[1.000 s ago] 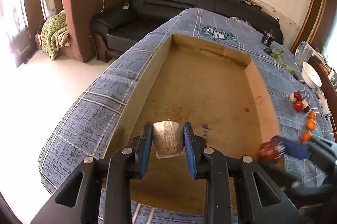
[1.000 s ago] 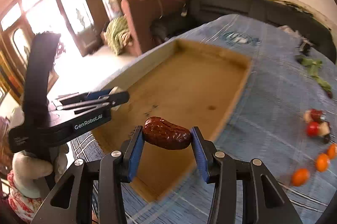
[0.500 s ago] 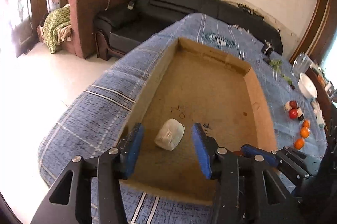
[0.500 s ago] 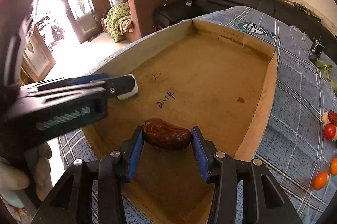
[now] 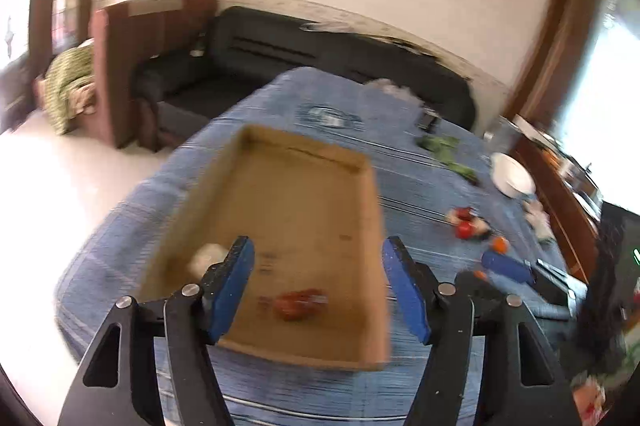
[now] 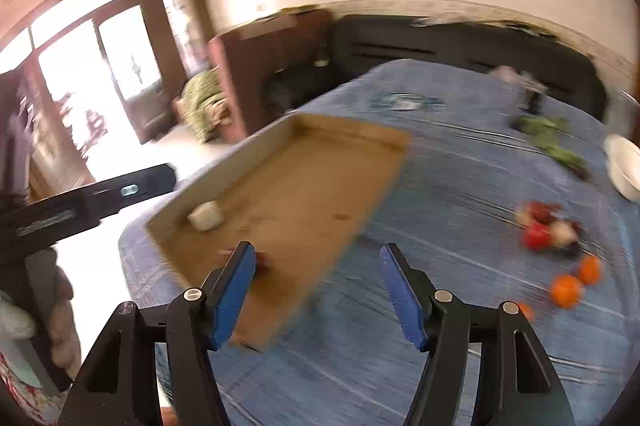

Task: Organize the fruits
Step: 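Carry the white cube into the cardboard box and release while the right gripper drops the date there, then grasp an orange with the left gripper while the right gripper grasps another orange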

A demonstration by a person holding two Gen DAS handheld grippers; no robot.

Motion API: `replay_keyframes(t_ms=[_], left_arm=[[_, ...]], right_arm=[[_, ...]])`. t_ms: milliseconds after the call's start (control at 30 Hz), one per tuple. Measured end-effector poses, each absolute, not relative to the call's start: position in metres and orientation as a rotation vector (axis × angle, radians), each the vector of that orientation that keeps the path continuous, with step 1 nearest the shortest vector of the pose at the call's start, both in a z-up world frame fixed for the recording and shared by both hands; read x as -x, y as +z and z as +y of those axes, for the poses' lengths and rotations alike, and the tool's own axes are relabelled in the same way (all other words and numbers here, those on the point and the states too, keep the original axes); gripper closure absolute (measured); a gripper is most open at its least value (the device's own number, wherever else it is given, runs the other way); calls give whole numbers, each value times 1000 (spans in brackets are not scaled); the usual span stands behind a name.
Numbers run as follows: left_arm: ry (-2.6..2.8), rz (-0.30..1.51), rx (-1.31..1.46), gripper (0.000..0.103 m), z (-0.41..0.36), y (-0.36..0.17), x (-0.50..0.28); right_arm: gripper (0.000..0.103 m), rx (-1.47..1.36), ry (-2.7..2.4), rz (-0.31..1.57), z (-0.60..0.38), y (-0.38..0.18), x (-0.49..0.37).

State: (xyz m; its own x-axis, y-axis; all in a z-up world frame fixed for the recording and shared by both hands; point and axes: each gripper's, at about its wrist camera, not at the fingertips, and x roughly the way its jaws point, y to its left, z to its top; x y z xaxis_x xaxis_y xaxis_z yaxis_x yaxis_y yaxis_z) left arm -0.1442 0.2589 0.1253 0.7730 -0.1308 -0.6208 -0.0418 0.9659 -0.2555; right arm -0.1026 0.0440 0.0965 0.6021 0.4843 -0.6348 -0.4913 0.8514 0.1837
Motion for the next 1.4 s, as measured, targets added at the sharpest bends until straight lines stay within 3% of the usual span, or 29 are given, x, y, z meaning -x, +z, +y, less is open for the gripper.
replay_keyframes(t_ms=[267,533,700,1200,1267,1367,1400], left_arm=[[-253,767,153,36,158,105,122],[-356,877,77,36,86,59,83],[-415,881,19,37,54,38,66],[-515,917,42,60,28,9,29],[-522,921,80,74,33,7,27],[-533,922,131,75,41,6,24],[-531,921,127,75,40,7,24]], right_arm=[[32,-216,266,788,-112,82,79],[32,-252,190,844,-164,56,54],[46,-235,241,889,-145,35,29],[46,-228,275,919,-128,12,3],[52,-217,266,911,-127,12,4],[65,-197,275,906,-121,12,6],[65,-186,269,902,-119,12,6]])
